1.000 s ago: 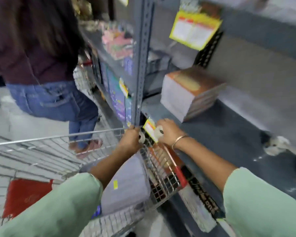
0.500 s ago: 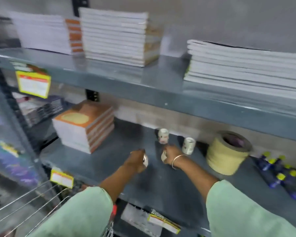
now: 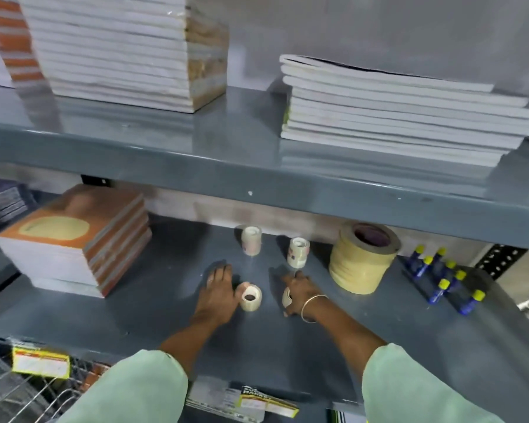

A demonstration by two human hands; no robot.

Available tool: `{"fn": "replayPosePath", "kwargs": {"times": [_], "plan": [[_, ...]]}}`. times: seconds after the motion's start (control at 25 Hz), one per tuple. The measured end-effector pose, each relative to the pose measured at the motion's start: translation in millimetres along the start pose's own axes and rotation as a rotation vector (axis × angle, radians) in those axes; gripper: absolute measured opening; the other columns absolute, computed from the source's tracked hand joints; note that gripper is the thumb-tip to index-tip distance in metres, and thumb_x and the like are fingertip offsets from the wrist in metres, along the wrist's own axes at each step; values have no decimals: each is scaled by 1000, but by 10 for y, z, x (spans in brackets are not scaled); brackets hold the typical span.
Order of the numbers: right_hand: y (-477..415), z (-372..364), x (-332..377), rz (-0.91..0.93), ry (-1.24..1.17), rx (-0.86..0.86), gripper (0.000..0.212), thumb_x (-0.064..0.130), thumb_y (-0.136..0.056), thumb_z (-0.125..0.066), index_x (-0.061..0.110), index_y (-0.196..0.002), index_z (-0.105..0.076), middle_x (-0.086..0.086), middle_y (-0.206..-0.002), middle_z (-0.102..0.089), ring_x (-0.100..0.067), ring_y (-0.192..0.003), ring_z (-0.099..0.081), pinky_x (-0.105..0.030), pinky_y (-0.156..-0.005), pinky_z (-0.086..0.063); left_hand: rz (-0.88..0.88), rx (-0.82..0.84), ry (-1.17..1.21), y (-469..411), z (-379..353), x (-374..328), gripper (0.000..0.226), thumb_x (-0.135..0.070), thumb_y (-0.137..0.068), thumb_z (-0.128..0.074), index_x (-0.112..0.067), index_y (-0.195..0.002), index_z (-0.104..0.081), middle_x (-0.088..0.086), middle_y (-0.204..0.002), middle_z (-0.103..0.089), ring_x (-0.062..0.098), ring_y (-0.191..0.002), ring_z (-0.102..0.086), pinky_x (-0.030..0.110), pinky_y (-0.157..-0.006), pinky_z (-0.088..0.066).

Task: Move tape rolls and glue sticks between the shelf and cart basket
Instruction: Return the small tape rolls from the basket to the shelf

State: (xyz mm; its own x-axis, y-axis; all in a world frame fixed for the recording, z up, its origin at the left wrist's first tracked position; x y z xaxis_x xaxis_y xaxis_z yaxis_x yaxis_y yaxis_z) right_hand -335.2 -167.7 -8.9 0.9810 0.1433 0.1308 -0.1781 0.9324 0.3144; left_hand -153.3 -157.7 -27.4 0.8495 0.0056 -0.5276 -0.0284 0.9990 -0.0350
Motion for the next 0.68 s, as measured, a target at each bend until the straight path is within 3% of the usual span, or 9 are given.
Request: {"fn": "replayPosePath", "kwargs": {"times": [0.08,0.24,0.4,0.52,0.56,0.68], "plan": [[-35,-15,-5,-1,24,3,68,14,-75,-74,11,-134,-41,-19,-142,-38,-37,-128,-40,-41,-107,-41,20,-74,-28,23,27,230,60,-39,-94,-39,-9,-144,-22,8,-155,-21,24,-146,-13,43,-118,-18],[-86,187,175,59,42,-71,34,7,-80,-63,4,-113,-57,-20,-122,-59,-35,-111,-57,-35,-93,-49,11,-44,-133,98,-29,460,67,-43,-87,-14,-9,-144,-19,7,-157,-17,21,-146,-10,39,-120,-8],[-323,808,618,144,5,-237,42,16,-81,-61,6,-121,-53,-22,-118,-60,-37,-111,-56,-34,-92,-46,10,-25,-180,68,-61,474,71,-48,-86,0,-11,-146,-9,5,-159,-7,20,-147,-2,38,-121,-3],[-514,1120,835,129,-139,-257,42,11,-76,-70,2,-115,-57,-4,-88,-59,-33,-112,-55,-20,-79,-40,0,-4,-184,67,-71,486,59,-41,-97,-16,-11,-146,-4,5,-159,-3,20,-147,1,38,-121,-1],[-608,1147,873,117,-148,-232,42,7,-77,-69,0,-117,-56,-4,-90,-59,-32,-114,-54,-19,-80,-40,-4,-8,-182,67,-71,490,57,-38,-98,-20,-10,-146,-4,5,-159,-2,20,-147,2,38,-121,-1],[-834,1126,930,96,-105,-207,47,7,-79,-66,3,-123,-50,-20,-128,-53,-34,-121,-49,-33,-101,-41,-22,-32,-179,90,-41,450,57,-36,-99,-21,-10,-146,-3,6,-159,-2,21,-147,2,38,-122,-1]]}}
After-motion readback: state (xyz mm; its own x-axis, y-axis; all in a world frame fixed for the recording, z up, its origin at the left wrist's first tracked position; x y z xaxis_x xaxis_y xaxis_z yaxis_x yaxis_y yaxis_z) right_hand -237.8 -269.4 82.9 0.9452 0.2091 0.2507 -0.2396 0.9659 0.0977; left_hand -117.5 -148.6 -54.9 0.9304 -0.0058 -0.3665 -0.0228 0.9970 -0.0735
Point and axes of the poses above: each hand's wrist, its own y-axis away from the middle knuckle, its own z-axis out of the back of the hand, x = y × z, the point moved 5 cm from there along -y, towards the middle knuckle
